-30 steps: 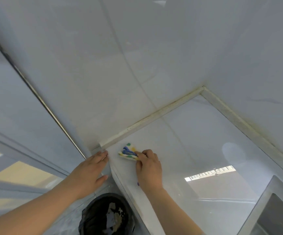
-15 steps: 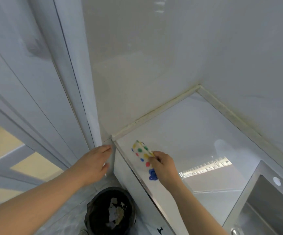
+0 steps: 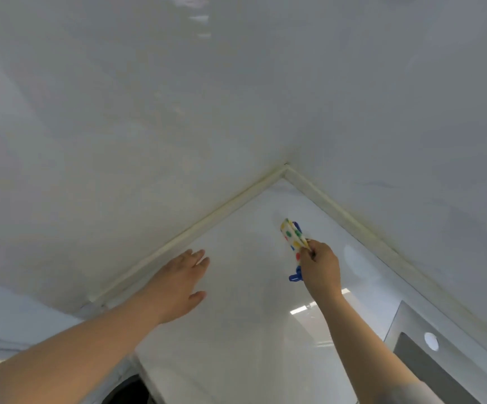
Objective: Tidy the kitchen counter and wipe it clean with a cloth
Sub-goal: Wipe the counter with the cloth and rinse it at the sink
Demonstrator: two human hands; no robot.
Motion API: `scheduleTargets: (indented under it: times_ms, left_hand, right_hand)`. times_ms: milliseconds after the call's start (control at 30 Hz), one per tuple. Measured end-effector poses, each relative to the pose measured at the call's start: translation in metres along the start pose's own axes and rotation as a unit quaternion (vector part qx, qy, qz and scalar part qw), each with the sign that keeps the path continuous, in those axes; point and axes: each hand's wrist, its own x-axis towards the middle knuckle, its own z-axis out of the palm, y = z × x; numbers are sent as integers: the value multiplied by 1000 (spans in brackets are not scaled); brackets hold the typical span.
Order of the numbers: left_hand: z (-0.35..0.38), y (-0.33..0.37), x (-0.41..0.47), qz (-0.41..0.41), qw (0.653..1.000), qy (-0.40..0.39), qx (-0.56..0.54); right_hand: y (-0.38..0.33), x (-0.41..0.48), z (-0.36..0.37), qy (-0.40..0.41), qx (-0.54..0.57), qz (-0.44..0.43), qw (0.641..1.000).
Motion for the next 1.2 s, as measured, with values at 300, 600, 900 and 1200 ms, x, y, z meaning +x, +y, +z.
scheduleTargets:
  times_ms: [300,600,900,1200]
  left_hand:
    - [10,9,99,-15,999,-13,41]
    - [41,-3,117,-9,998,2,60]
    - [32,-2,120,-10,1000,-10,11]
    - [-16,1,100,23,995,-78,56]
  right_hand:
    - [26,134,-25,115,-160,-79,977]
    - [73,191,18,215,-224,-175,934]
    - [63,119,58,182,-174,-194,948]
    - [41,-6,107,151,-185,-197,951]
